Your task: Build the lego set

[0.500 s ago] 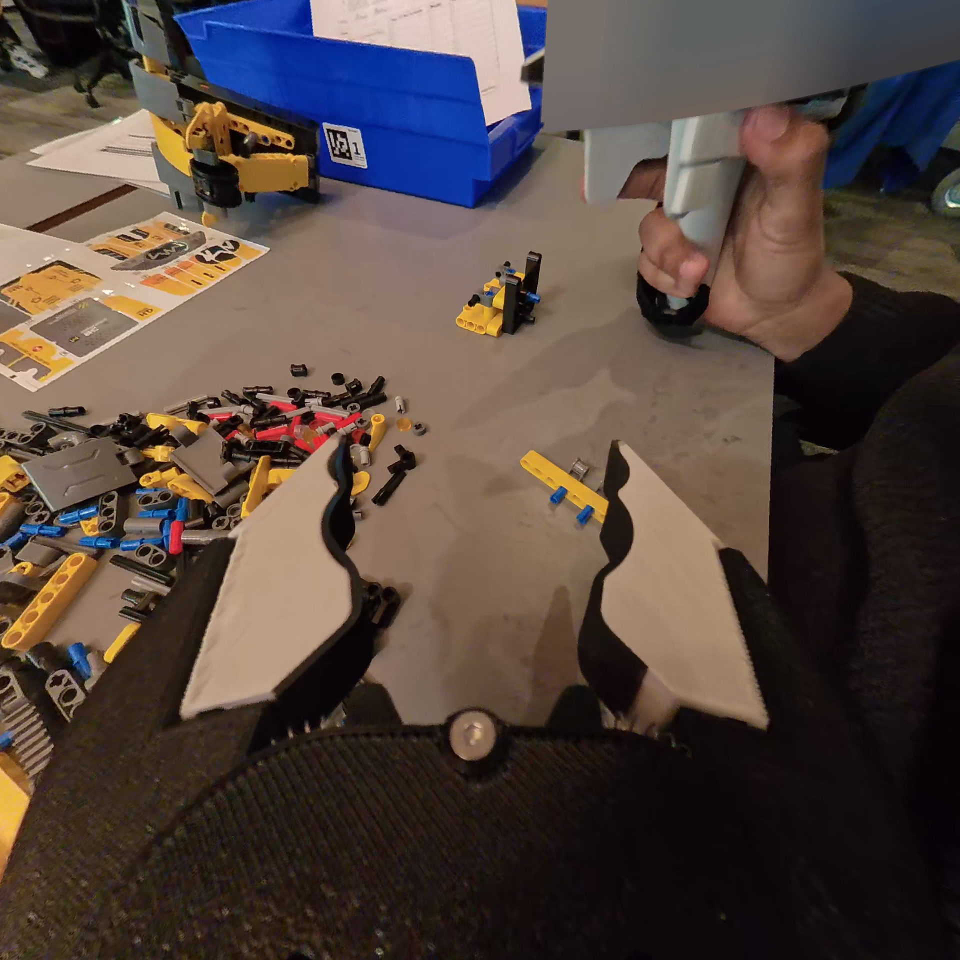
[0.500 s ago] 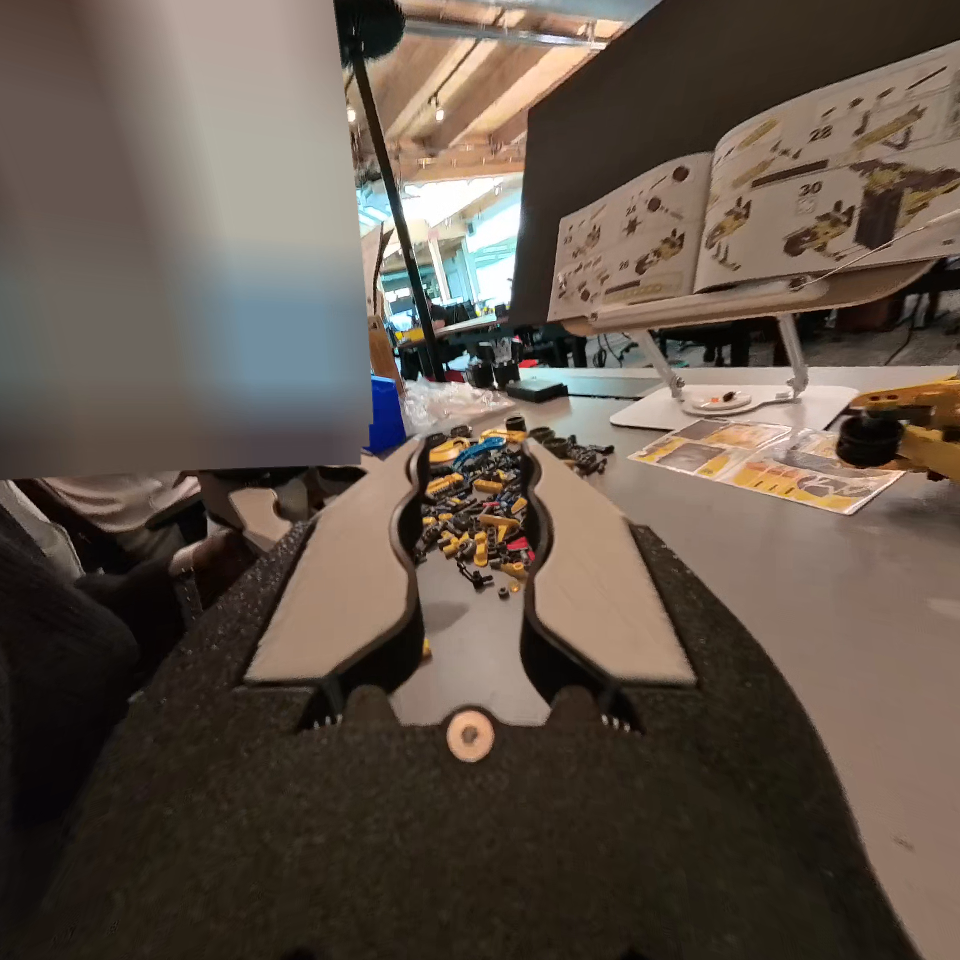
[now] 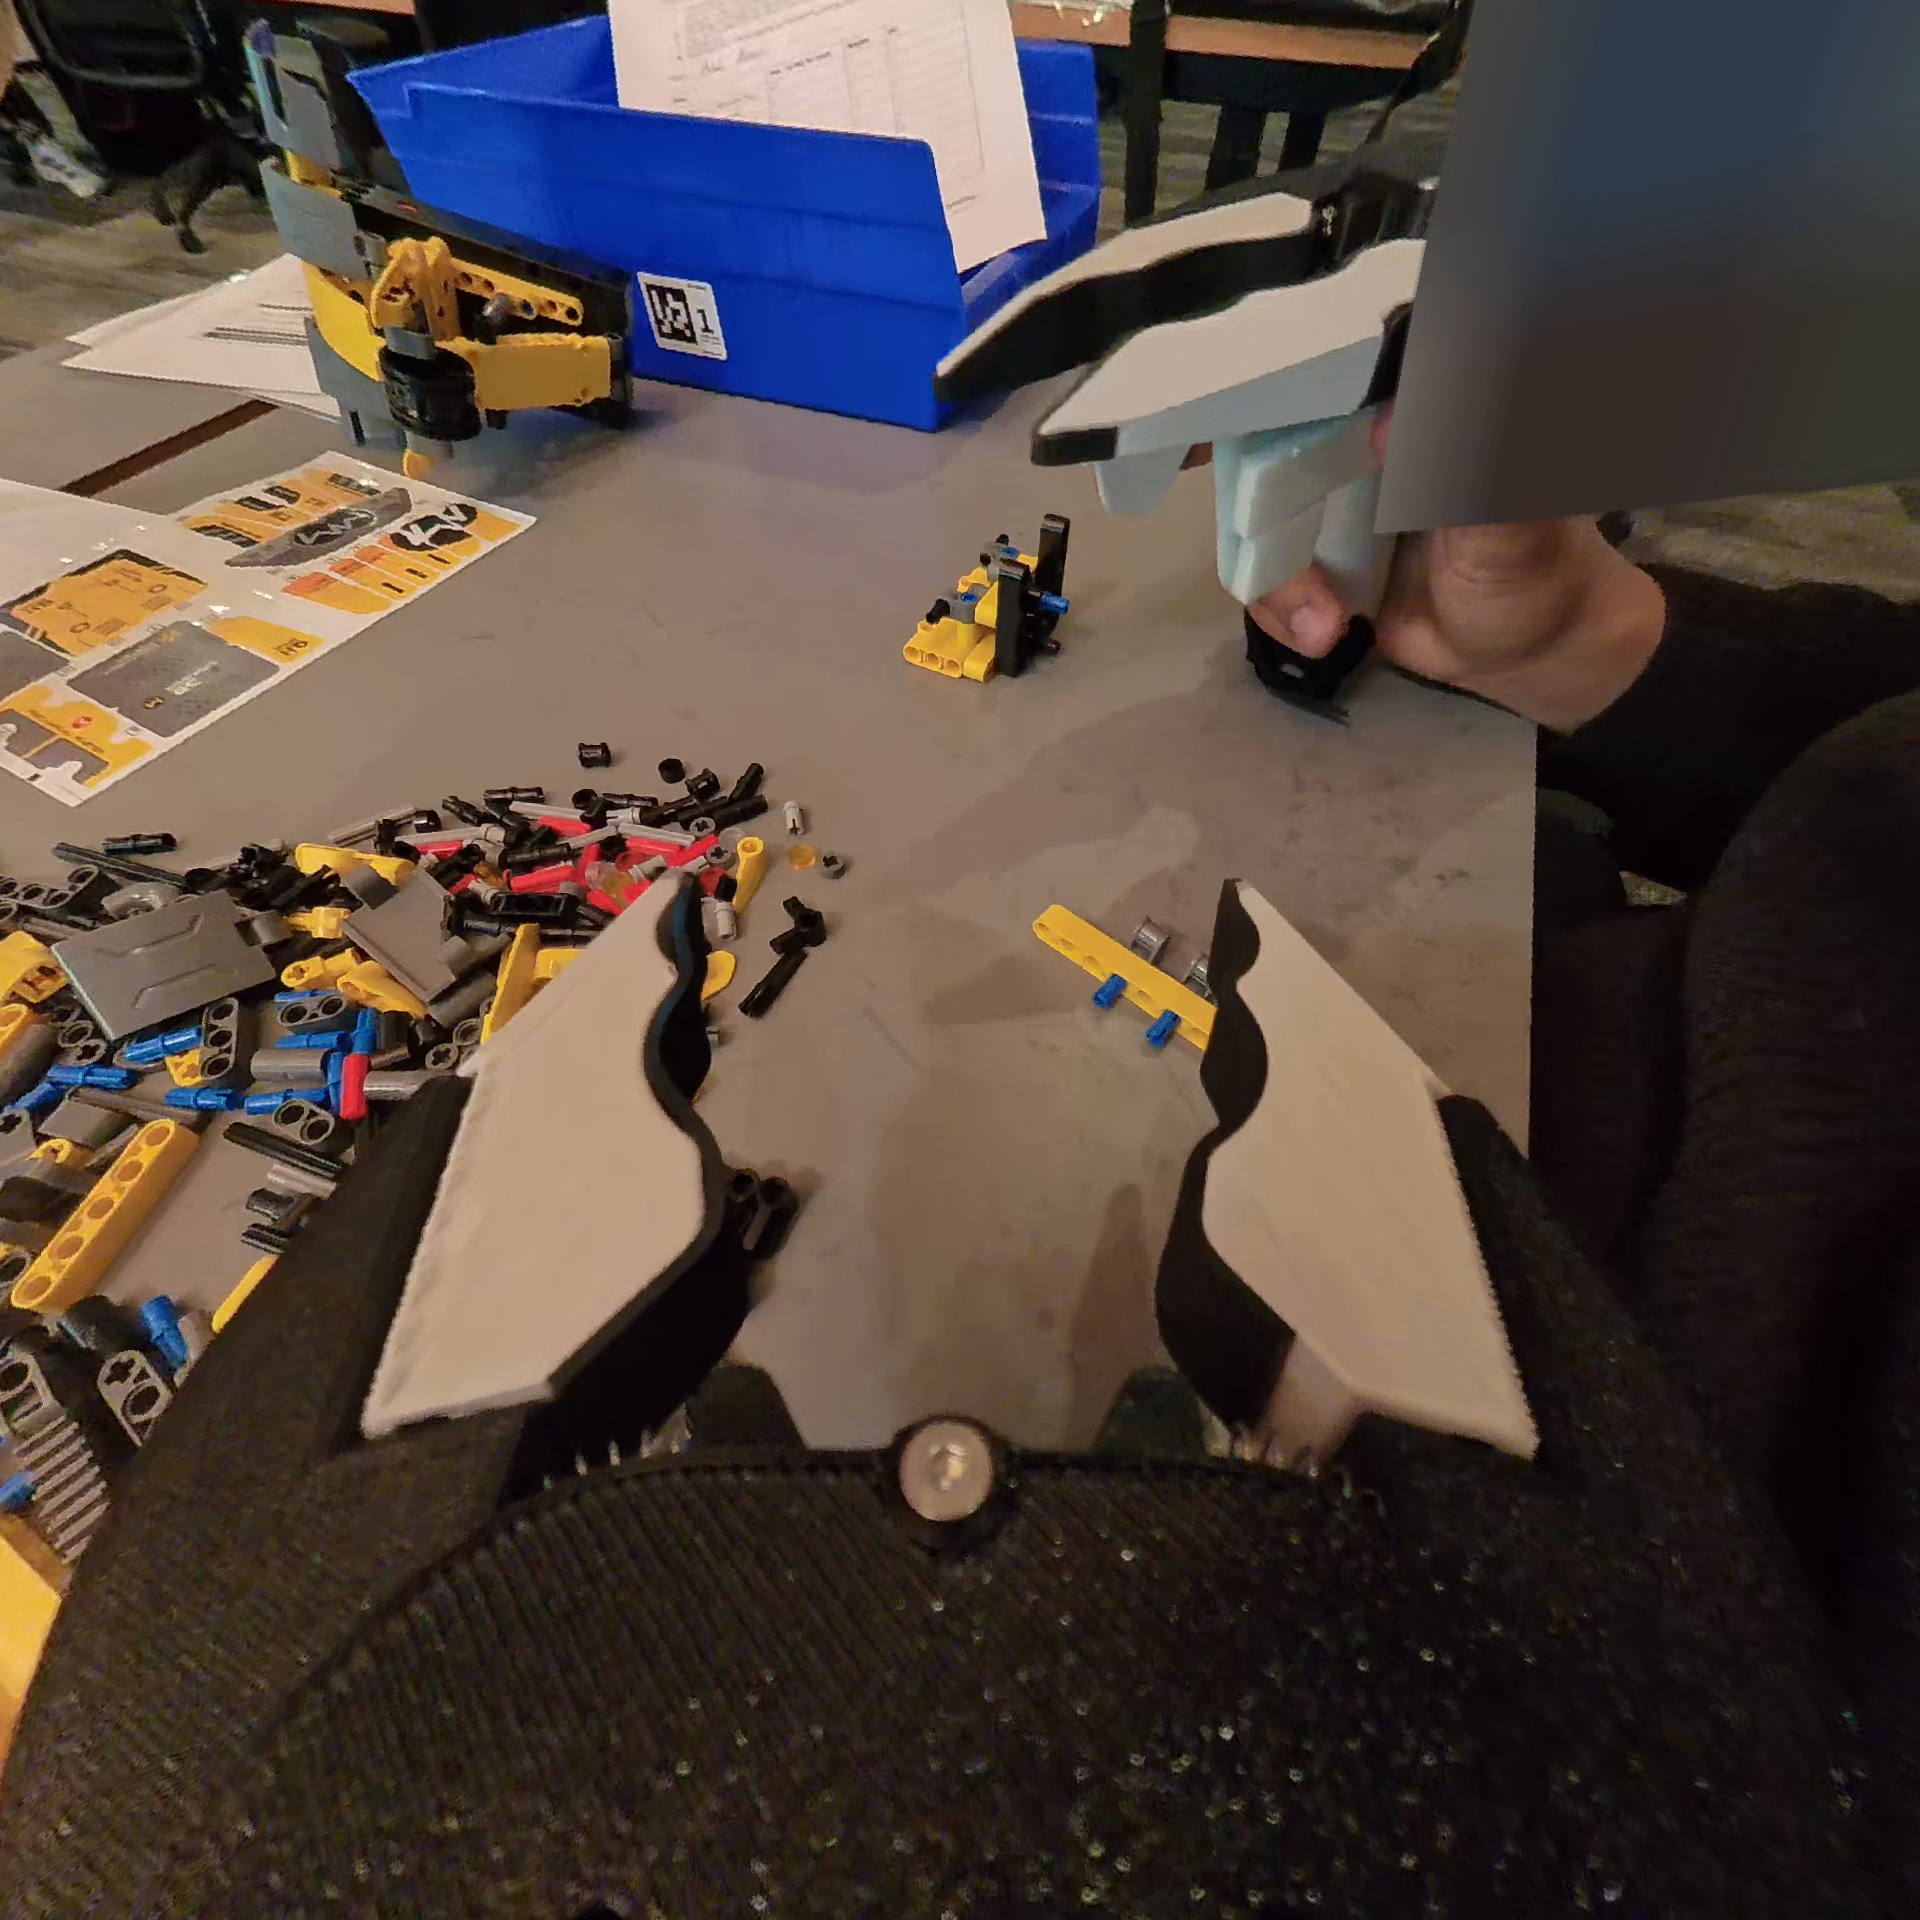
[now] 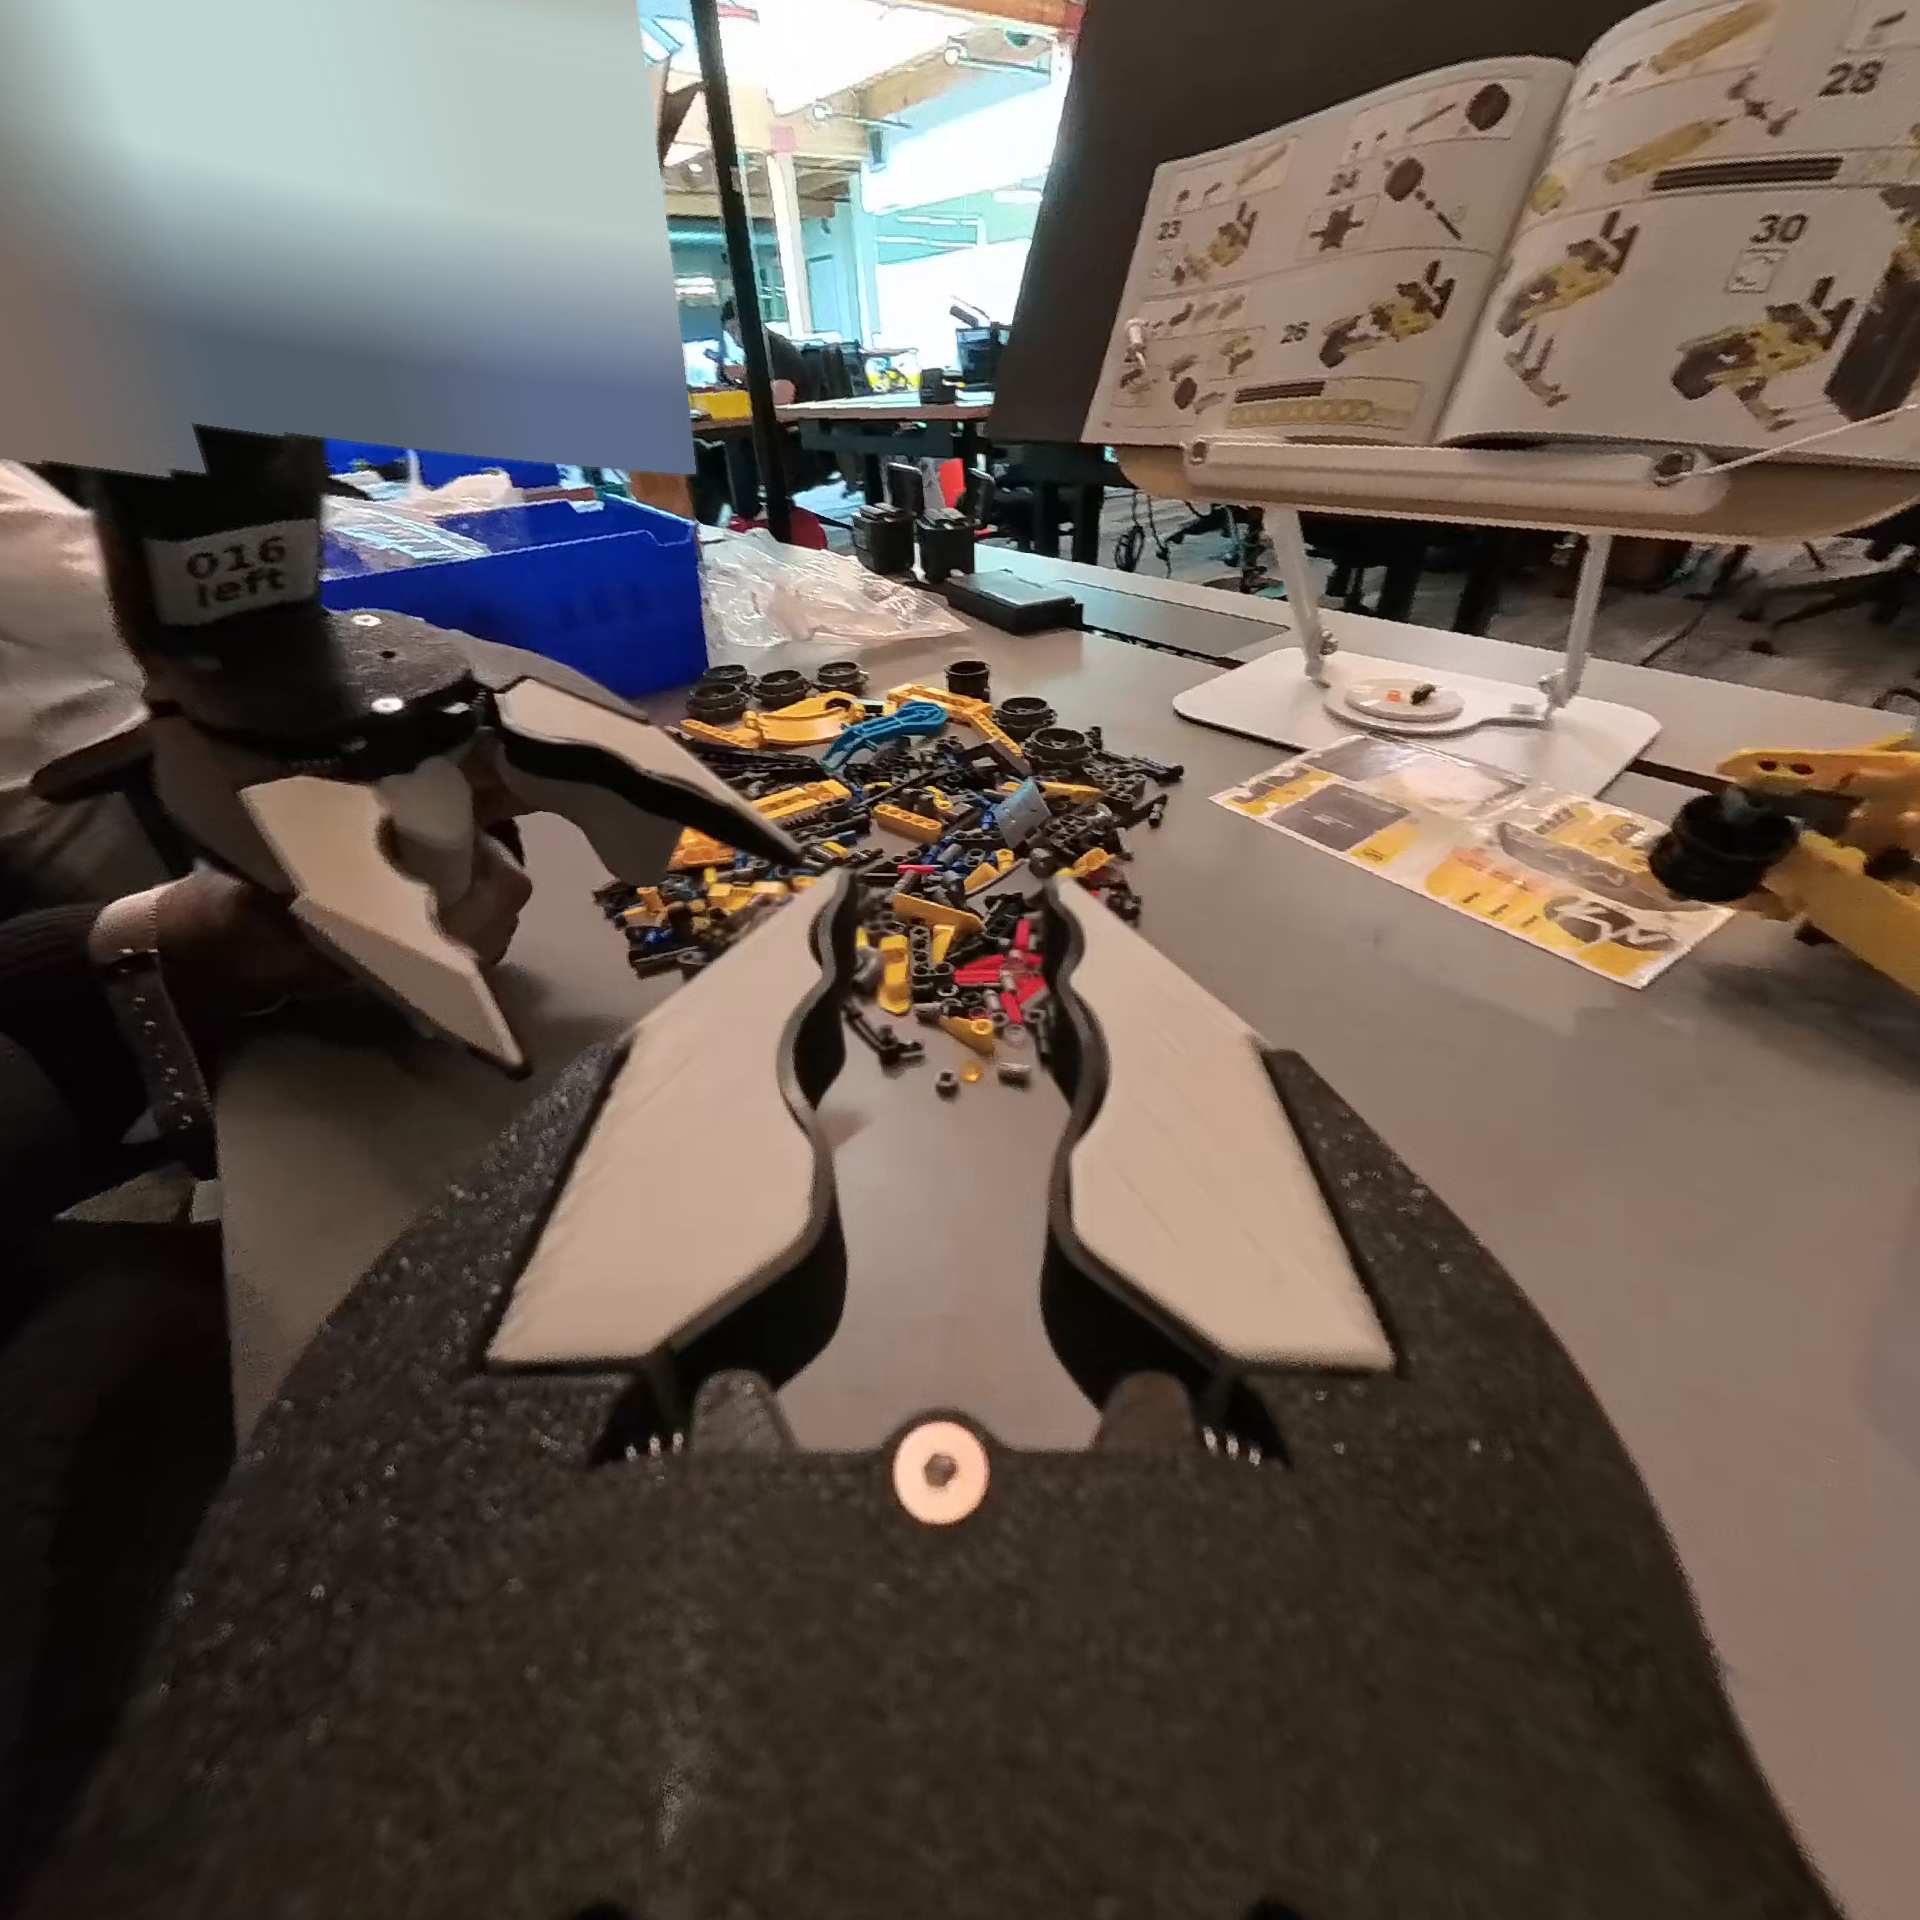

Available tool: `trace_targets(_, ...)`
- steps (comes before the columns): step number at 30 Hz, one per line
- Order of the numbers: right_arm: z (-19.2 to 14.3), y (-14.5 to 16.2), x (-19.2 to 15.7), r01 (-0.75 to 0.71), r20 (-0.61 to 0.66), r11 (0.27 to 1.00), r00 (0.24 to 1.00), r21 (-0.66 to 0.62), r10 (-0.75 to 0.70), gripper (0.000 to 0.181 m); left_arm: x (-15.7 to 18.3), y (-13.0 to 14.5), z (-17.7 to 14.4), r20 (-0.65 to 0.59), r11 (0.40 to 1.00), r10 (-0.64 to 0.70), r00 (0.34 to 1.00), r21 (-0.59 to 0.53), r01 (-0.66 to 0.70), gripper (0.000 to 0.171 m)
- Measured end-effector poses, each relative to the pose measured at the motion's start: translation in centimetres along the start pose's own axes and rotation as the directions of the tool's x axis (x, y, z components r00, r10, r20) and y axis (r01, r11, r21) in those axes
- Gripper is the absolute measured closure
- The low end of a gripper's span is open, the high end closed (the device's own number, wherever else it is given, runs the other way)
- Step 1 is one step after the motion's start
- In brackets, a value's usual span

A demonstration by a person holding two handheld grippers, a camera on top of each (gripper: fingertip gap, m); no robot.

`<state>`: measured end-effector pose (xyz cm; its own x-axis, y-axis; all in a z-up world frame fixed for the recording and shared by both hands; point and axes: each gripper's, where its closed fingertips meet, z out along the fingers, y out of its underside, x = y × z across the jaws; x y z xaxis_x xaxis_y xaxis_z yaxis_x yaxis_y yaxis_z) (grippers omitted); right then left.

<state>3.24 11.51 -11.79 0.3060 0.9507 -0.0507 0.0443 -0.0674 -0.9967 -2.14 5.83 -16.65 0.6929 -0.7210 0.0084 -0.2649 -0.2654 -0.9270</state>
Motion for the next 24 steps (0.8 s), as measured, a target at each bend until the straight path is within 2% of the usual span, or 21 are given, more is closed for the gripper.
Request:
trace_targets(3, 0.0, 0.2, 1.2, -0.039, -0.040, 0.999, 0.998, -0.008, 0.038, 0.144, 0.1, 0.2, 0.2, 0.009, 1.000, 0.017, 1.000, -0.016, -0.017, 0.078)
trace_targets(6, -0.1, 0.3, 1.4, -0.126, 0.024, 0.992, 0.992, -0.004, 0.126, 0.140, -0.2, -0.2, -0.2, 0.008, 1.000, -0.014, 1.000, 0.016, 0.014, 0.079)
trace_targets(11, -0.5, 0.0, 2.4, -0.248, 0.056, 0.968, 0.968, 0.031, 0.246, 0.135, 0.1, -1.2, -0.8, -0.126, 0.976, -0.191, 0.973, 0.082, 0.202, 0.073)
trace_targets(15, -0.4, 0.1, 2.3, -0.249, 0.059, 0.968, 0.967, 0.024, 0.247, 0.133, -0.4, -1.8, -1.9, -0.179, 0.940, -0.284, 0.942, 0.141, 0.311, 0.073)
trace_targets(18, 0.0, 0.3, 1.9, -0.237, 0.070, 0.971, 0.969, 0.006, 0.236, 0.131, -0.8, -2.4, -2.7, -0.209, 0.914, -0.312, 0.927, 0.198, 0.353, 0.079)
trace_targets(20, 0.2, 0.3, 1.5, -0.222, 0.078, 0.975, 0.972, -0.002, 0.221, 0.129, -0.2, -2.7, -3.2, -0.231, 0.926, -0.261, 0.937, 0.215, 0.311, 0.093)
trace_targets(24, 0.4, 0.3, 1.1, -0.162, 0.061, 0.987, 0.985, -0.010, 0.162, 0.129, -0.2, -2.6, -3.0, -0.097, 0.962, -0.120, 0.988, 0.234, 0.139, 0.100)
